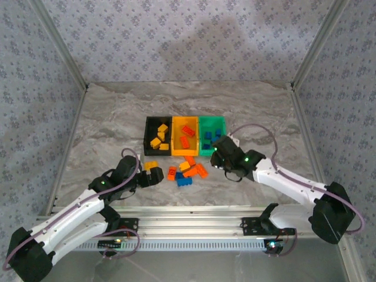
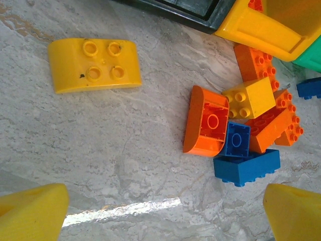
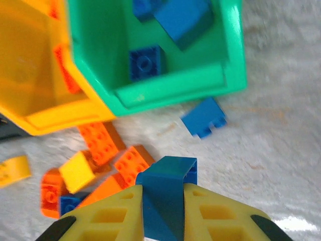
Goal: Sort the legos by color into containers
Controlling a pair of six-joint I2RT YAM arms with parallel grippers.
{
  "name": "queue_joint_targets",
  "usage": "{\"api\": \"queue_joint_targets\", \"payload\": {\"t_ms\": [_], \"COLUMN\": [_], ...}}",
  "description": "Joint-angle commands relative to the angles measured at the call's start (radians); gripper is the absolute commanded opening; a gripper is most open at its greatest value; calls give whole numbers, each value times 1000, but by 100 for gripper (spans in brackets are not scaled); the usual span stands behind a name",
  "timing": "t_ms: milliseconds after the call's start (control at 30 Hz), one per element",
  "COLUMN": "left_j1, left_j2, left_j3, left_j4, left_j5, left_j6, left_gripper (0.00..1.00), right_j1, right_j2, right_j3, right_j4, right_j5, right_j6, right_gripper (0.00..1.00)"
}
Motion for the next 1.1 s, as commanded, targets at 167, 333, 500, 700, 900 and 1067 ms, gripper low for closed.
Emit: {"api": "queue_joint_targets", "payload": {"t_ms": [167, 333, 500, 700, 900, 1067], "left_j1": [-3, -5, -7, -9, -9, -2], "left_j2": [14, 13, 22, 51, -3, -70], "left_j3": [15, 23, 33, 52, 92, 121], "left_j4": [1, -10, -12, -20, -108, -175], "left_j5": [10, 24, 38, 41, -56, -133], "left_j6": [4, 14, 36, 49, 44, 43], "left_gripper": [100, 100, 99, 99, 100, 100], "right_j1": [-139, -202, -216, -176, -7, 196], "right_j2": [310, 494, 559, 423, 245, 192], "right_j3": [298, 425, 490, 434, 257, 136], "right_j4": [-34, -9, -18, 3, -8, 14], "right_j5": [-56, -70, -66, -49, -61, -45], "right_j6": [-249, -267, -269, -280, -261, -170], "right_gripper": [25, 26, 53, 74, 93, 100]}}
